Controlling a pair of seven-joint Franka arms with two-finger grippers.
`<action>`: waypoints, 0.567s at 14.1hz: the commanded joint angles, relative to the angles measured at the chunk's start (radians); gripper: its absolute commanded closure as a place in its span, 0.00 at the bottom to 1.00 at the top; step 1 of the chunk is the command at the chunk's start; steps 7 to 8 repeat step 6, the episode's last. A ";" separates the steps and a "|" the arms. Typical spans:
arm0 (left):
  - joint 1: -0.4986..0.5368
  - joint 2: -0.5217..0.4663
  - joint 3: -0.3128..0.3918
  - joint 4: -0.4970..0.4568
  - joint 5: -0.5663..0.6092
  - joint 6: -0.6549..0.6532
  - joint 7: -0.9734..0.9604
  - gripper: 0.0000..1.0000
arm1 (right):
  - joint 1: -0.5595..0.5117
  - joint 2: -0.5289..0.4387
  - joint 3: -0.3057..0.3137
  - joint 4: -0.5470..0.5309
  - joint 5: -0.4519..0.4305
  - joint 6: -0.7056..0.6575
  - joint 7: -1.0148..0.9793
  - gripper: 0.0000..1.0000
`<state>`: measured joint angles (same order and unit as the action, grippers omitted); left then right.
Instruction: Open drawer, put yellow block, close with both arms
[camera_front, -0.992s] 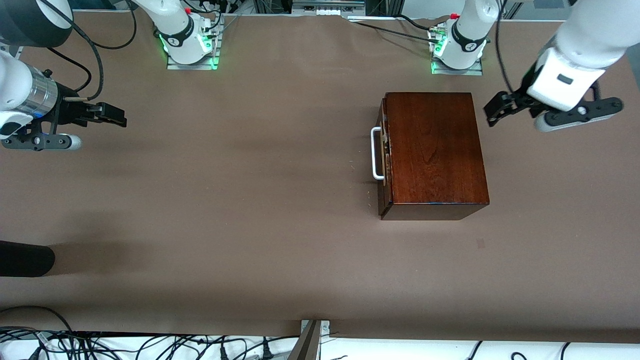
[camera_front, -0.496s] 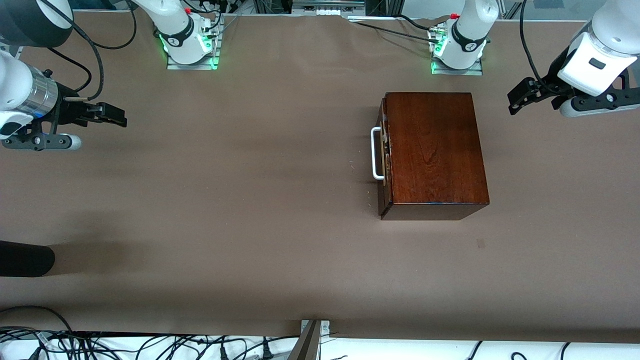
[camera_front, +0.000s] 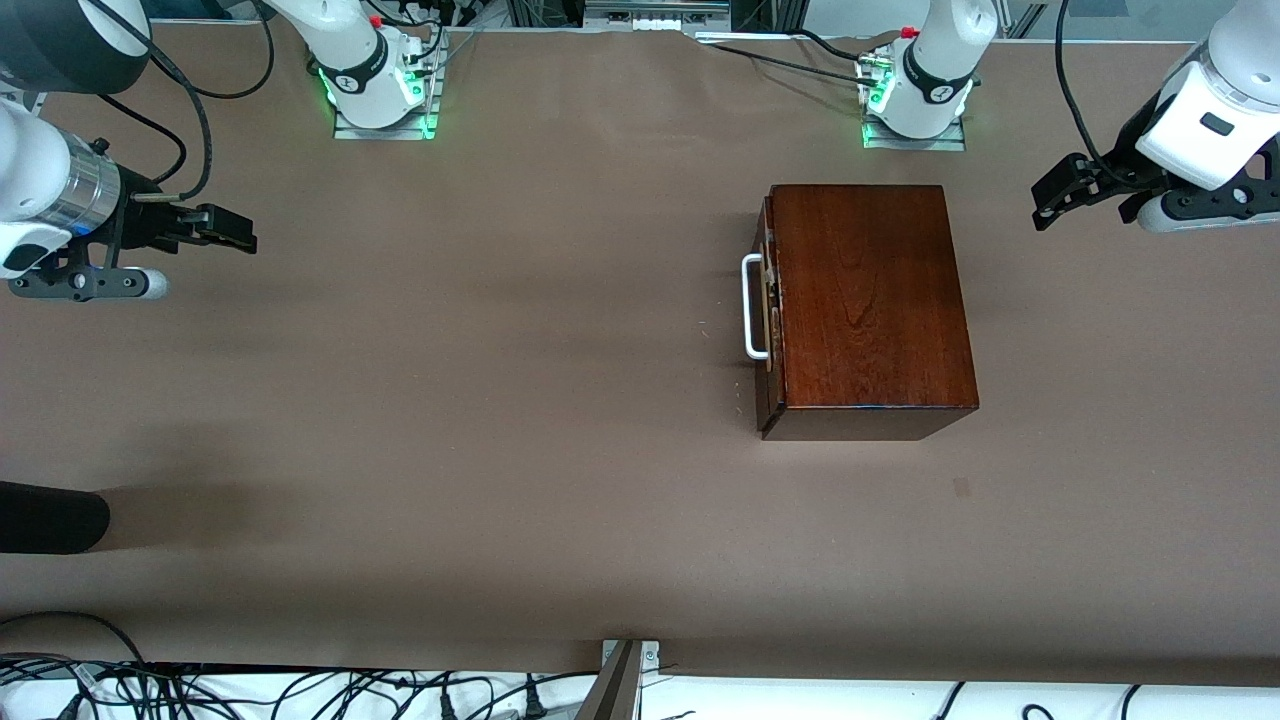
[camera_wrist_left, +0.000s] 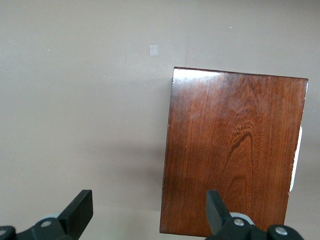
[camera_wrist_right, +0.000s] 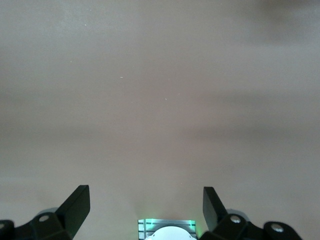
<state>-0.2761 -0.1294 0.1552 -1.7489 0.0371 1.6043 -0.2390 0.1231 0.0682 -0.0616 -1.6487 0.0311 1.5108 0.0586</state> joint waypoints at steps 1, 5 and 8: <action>0.020 0.004 -0.002 0.012 -0.017 0.000 0.030 0.00 | 0.007 -0.001 -0.006 0.007 0.016 -0.014 0.000 0.00; 0.026 0.002 -0.003 0.015 -0.017 -0.001 0.026 0.00 | 0.007 -0.001 -0.006 0.007 0.016 -0.015 -0.003 0.00; 0.026 0.002 -0.003 0.015 -0.017 -0.001 0.023 0.00 | 0.007 -0.001 -0.006 0.007 0.016 -0.015 -0.005 0.00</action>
